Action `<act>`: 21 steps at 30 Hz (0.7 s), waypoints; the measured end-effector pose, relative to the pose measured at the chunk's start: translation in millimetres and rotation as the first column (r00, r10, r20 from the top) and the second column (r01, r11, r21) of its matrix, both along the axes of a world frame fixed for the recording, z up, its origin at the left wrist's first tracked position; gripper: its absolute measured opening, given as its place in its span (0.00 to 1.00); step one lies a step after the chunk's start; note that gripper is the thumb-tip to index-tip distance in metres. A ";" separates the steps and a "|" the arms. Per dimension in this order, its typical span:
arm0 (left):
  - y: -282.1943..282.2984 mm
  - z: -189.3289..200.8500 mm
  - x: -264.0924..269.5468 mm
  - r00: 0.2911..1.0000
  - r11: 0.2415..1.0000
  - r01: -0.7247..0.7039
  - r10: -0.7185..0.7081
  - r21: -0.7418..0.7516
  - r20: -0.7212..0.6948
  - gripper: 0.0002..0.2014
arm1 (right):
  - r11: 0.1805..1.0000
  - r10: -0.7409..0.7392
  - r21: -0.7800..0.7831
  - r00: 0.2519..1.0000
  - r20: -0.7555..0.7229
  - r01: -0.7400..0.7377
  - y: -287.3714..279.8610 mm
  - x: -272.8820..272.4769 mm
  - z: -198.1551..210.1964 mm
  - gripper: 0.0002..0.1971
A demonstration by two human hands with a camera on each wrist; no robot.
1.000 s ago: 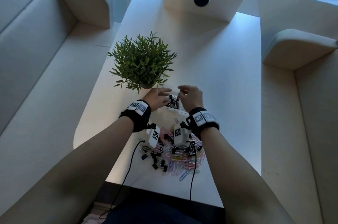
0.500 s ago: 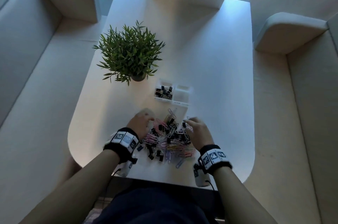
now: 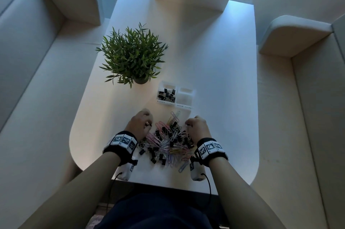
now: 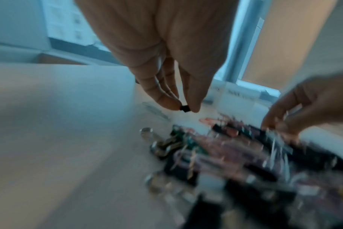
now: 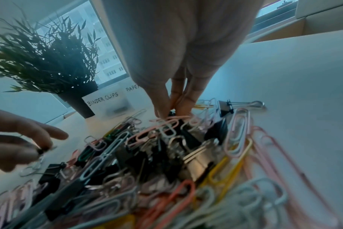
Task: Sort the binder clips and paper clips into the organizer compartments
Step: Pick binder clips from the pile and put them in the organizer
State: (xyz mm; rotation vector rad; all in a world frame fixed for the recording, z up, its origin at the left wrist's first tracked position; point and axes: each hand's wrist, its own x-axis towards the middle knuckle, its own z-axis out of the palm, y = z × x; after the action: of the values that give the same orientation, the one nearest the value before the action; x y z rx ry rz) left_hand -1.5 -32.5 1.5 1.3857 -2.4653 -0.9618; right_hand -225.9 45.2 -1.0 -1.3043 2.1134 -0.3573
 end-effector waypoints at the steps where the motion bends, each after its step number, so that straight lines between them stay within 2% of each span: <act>1: -0.7 2.3 0.3 0.999 1.000 -0.024 0.025 0.007 -0.038 0.04 | 1.000 0.007 -0.009 1.000 0.002 -0.007 0.0 -1.4 1.1 0.10; 5: -4.6 14.4 -9.0 0.987 0.994 -0.101 0.105 0.035 -0.125 0.02 | 0.998 0.063 -0.024 0.998 -0.015 -0.064 -0.2 -4.2 1.8 0.11; 9: -17.7 31.3 -31.1 0.959 0.986 -0.139 0.157 0.090 -0.238 0.04 | 0.994 0.112 0.000 0.992 -0.066 -0.112 -1.9 -5.2 5.1 0.07; 13: -38.1 42.6 -54.9 0.955 0.991 -0.127 0.134 0.044 -0.264 0.05 | 0.994 0.109 0.002 0.993 -0.054 -0.109 -4.8 -6.3 7.7 0.03; 17: -61.0 37.0 -72.1 0.987 0.997 -0.073 0.074 0.012 -0.141 0.06 | 0.997 0.019 -0.070 1.000 0.024 -0.018 -3.0 -10.6 7.9 0.05; 21: -74.4 33.0 -79.0 1.000 1.000 0.010 -0.010 0.015 0.010 0.10 | 0.950 -0.119 -0.273 0.985 0.128 0.151 -7.5 -9.9 20.1 0.05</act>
State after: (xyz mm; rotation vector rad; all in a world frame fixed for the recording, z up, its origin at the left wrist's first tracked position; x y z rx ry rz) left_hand -80.4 -106.9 34.5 1.3871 -2.4798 -0.9793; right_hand -235.8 37.7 19.1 -1.2632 2.1183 -0.7966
